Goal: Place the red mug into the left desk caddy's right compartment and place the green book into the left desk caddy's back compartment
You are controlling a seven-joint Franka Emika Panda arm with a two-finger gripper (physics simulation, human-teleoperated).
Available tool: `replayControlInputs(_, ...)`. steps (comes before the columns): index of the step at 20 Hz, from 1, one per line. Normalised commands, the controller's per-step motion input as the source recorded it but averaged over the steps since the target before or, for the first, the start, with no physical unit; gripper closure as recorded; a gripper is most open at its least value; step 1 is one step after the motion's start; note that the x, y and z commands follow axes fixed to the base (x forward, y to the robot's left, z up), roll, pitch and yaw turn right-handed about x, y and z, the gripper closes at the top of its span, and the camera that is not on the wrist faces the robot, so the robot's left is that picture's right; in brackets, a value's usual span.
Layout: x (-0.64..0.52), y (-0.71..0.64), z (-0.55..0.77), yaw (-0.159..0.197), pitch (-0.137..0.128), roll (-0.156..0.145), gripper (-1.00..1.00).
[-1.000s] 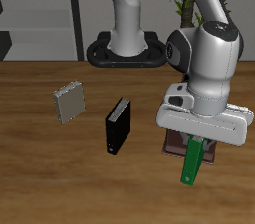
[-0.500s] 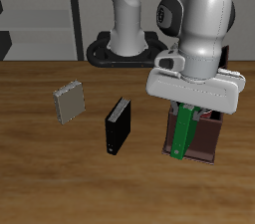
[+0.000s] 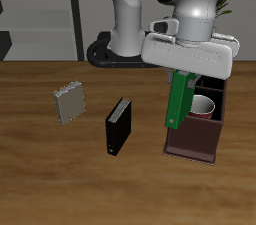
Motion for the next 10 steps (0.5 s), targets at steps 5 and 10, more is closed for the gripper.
replayControlInputs(5,-0.53,0.09,0.41,-0.015,-0.039,0.036,1.00)
replayControlInputs(10,-0.55,0.08,0.28,0.016,-0.042,0.010,1.00)
